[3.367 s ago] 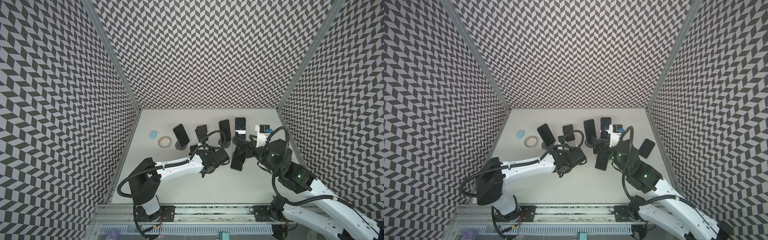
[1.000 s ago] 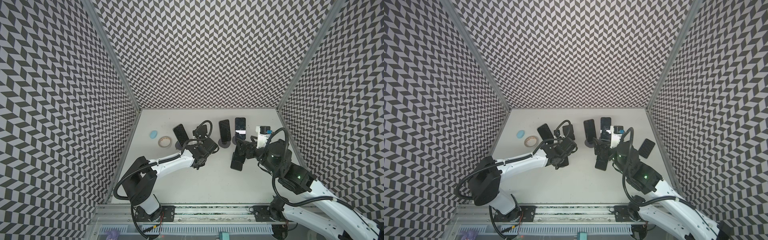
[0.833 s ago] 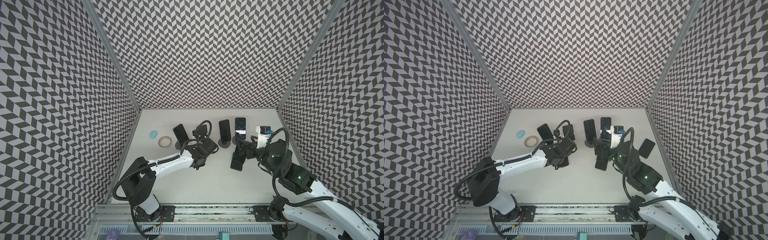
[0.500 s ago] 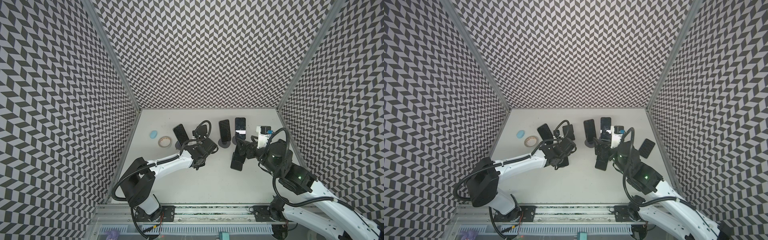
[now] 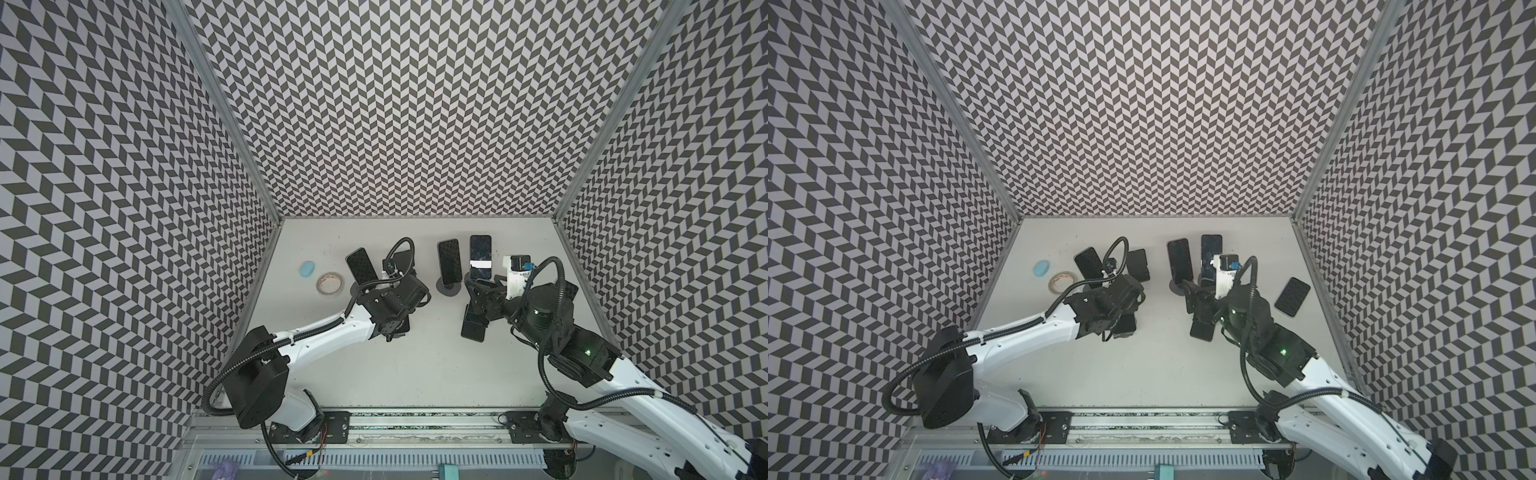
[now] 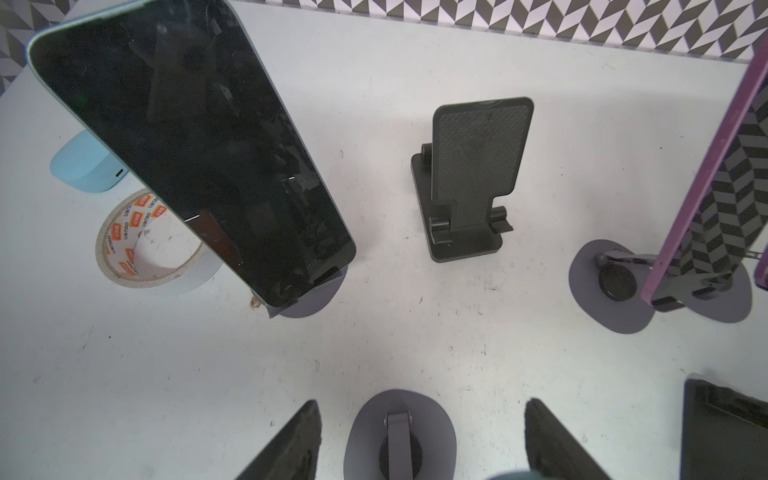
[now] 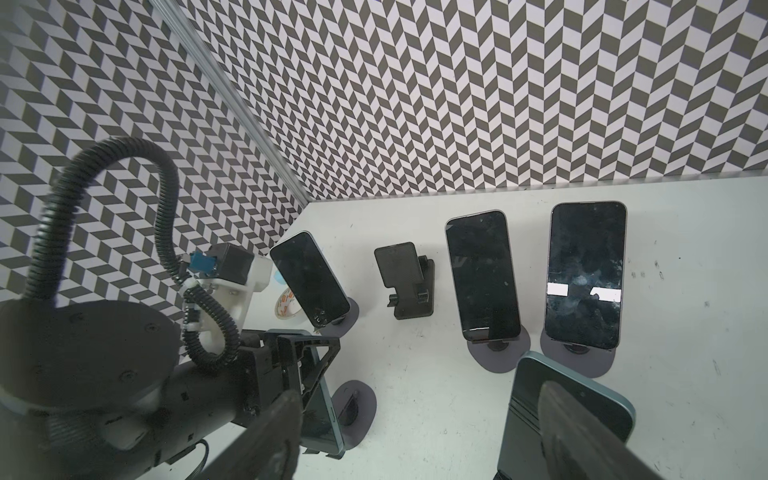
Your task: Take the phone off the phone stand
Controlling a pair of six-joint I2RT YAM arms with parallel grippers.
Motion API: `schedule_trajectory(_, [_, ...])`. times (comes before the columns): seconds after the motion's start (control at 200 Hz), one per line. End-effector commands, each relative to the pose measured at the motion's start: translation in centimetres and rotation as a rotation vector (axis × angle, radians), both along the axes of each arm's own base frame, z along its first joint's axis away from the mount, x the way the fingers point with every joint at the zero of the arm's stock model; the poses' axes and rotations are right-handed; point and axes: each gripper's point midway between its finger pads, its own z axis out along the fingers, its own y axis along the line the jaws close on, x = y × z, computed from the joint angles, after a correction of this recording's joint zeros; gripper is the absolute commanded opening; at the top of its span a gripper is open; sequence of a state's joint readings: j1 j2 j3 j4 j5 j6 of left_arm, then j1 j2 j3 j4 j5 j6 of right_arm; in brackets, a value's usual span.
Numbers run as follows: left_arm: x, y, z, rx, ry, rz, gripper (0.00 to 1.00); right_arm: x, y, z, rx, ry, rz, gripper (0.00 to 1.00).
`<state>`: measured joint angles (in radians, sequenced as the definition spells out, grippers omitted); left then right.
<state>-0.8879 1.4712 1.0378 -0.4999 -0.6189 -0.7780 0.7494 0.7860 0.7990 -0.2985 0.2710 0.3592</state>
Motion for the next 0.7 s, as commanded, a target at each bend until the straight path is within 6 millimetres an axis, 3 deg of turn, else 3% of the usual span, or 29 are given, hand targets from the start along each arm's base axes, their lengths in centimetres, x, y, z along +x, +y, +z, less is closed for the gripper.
schedule_trajectory(0.0, [0.2, 0.0, 1.1, -0.026, -0.039, -0.004, 0.41, 0.2, 0.4, 1.2, 0.044, -0.048, 0.010, 0.85])
schedule_trajectory(0.696, [-0.1, -0.5, 2.6, -0.053, -0.051, -0.058, 0.38, 0.5, 1.6, 1.1, 0.059, -0.027, 0.052, 0.83])
